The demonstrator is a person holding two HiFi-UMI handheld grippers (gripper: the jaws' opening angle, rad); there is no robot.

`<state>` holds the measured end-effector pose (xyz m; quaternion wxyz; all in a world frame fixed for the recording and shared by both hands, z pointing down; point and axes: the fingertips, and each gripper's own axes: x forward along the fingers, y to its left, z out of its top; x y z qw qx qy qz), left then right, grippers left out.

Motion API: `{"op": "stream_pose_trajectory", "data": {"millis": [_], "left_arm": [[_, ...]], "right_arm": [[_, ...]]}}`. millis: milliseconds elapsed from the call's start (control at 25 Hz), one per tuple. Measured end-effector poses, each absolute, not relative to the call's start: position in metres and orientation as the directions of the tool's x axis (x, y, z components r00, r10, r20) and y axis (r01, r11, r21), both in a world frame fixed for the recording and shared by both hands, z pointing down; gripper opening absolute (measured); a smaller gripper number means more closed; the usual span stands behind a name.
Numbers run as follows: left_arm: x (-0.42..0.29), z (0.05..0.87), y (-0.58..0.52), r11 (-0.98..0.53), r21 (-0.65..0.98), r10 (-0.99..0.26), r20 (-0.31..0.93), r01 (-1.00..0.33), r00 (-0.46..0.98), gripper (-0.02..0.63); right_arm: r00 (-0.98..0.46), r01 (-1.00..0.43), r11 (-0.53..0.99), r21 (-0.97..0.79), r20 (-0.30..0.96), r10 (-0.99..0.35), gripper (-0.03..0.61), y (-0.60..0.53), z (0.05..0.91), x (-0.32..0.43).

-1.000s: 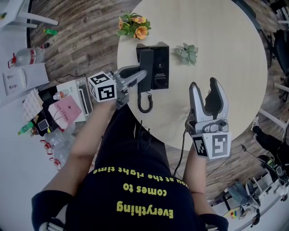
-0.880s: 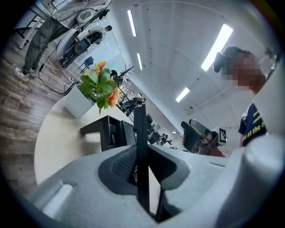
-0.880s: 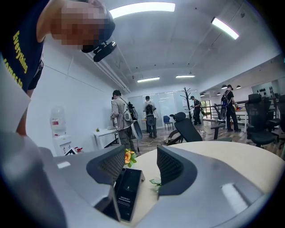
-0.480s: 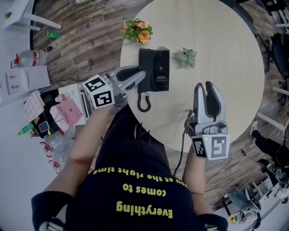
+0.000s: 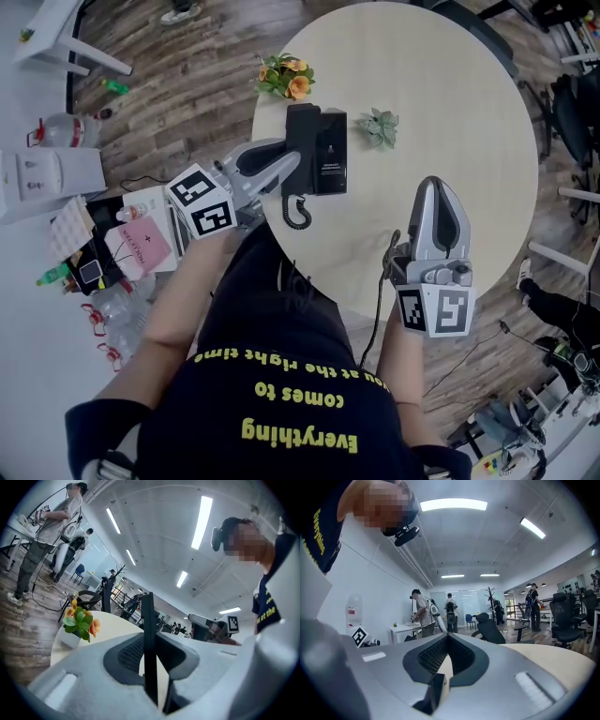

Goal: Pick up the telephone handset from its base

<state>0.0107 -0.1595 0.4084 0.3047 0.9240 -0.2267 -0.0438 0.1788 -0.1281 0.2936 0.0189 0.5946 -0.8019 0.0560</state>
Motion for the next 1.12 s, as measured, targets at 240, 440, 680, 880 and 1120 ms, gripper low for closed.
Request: {"op": "stream_pose_trajectory", "data": {"millis": [240,440,680,880,1120], "left_arm": [[0.004,0.367,-0.157,-0.749,0.509,-0.486,0.013,-0.424,0.874,0.077],[0.000,0.335,-0.153,-0.774,0.454,-0.507,-0.027,-0.442,0.861,0.077],[-0.004,0.310,-0.149,-0.781,0.390,-0.538,-0.021,-0.489,0.843,0.077],[-0.006,0.295,-0.147,-0.787,0.295,-0.568,-0.003,-0.542,0.823,0.077],[-0.011,0.283,-0.149,-0.762,0.184,-0.631,0.003,-0.621,0.775,0.077]], "right_arm": [[-0.295,-0.955,0.292,-0.050,0.051,-0.954,0.012,-0.121,0.272,0.173],[-0.292,-0.956,0.291,-0.033,0.020,-0.956,0.012,-0.115,0.256,0.171],[-0.286,-0.958,0.286,-0.019,-0.011,-0.958,0.012,-0.108,0.241,0.168],[-0.279,-0.960,0.279,-0.006,-0.047,-0.959,0.012,-0.108,0.225,0.164],[-0.258,-0.966,0.257,0.015,-0.077,-0.963,0.012,-0.106,0.208,0.160]]}}
